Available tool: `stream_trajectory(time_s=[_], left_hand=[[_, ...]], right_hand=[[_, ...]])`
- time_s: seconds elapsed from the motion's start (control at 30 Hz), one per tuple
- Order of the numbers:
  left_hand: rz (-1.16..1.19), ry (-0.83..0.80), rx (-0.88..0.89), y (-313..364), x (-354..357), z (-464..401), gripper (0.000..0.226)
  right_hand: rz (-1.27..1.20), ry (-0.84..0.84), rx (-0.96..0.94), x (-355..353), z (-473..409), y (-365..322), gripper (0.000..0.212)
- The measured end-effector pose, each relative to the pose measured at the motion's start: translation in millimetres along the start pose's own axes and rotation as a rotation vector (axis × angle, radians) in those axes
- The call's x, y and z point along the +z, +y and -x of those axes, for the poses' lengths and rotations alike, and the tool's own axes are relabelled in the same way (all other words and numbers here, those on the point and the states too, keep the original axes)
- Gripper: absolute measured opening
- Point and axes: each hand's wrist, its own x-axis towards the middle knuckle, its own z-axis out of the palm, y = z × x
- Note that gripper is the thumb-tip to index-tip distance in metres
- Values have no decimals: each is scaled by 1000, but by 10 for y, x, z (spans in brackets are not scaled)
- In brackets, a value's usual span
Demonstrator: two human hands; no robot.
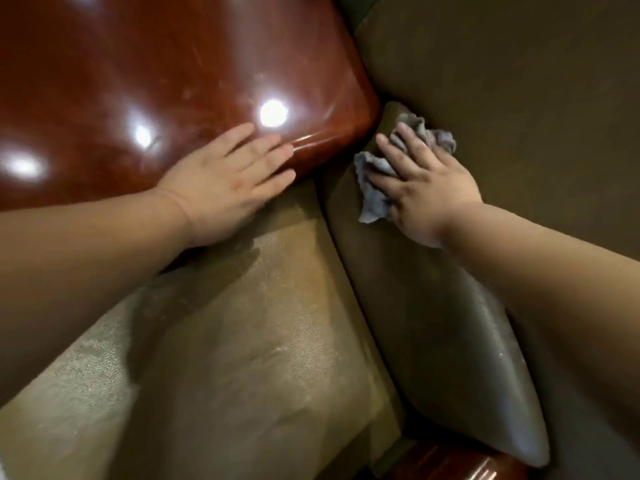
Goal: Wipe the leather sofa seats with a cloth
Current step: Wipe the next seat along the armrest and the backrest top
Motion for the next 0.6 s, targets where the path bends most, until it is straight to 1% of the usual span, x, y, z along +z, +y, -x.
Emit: stream_trajectory(time_s=[0.03,0.07,0.1,0.13,0.2,0.23,0.3,0.37,0.43,0.47,0.5,0.57,0.6], left_hand=[[40,-39,7,254,76,140,68],[140,-80,-37,569,140,313,70],[261,-123,-114,916,201,521,73],[362,-183,-221,1252,265,747,76],[488,-307,-518,1755,364,1137,77],[504,-341,-646,1925,406,1235,76],[435,-351,-791,2126,501,1296,77],[380,-295,-827,2237,604,1275,79],[352,-231,-817,2266,693,1272,80],[345,-207,-816,2284,729,1284,80],[344,-180,-825,2310,759,1293,80],[329,-112,-849,2361,827,1296,80],[327,-84,-858,2375,858,1296,79]], right_hand=[[9,-11,81,7,-87,-95,64],[25,-29,116,57,-66,-191,64],[37,-37,90,152,52,-280,64],[49,-37,19,274,249,-363,64],[37,-60,-124,540,790,-493,65],[48,-72,-192,679,1091,-541,65],[47,-131,-264,840,1539,-628,66],[91,-120,-316,883,1629,-631,66],[178,-30,-352,873,1362,-563,68],[194,7,-327,836,1164,-532,71],[186,20,-253,787,950,-498,72],[220,34,-73,687,624,-561,68],[247,36,-36,738,569,-665,66]])
